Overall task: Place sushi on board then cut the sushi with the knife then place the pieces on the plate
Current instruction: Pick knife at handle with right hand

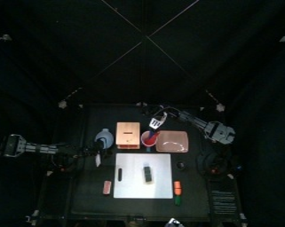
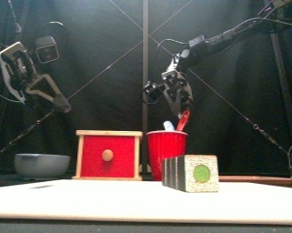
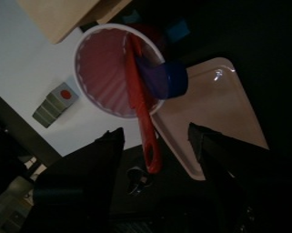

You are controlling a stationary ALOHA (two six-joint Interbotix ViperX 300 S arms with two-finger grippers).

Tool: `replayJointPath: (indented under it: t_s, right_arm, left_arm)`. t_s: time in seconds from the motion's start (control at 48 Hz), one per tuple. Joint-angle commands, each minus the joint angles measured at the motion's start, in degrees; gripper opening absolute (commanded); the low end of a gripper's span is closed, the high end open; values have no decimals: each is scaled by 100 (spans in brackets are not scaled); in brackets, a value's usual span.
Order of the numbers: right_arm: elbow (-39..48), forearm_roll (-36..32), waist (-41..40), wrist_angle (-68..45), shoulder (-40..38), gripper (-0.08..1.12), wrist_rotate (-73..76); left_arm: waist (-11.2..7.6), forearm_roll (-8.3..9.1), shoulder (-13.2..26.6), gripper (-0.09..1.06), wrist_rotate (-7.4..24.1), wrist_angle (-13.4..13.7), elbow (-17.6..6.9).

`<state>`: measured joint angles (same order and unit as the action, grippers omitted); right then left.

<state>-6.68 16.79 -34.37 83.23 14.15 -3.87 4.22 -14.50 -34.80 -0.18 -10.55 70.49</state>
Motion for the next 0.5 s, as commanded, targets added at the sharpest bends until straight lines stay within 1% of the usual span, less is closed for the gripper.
replayJointPath:
  t_s: [0.021,0.5]
  right_arm:
    - [-44,9,70,18,-79,90,-9]
    - [9,-9,141,26,53,89,-18]
  left_arm:
    - [18,0,0,-3,0,-18,-62]
    - [18,0,0,-3,0,18,-53]
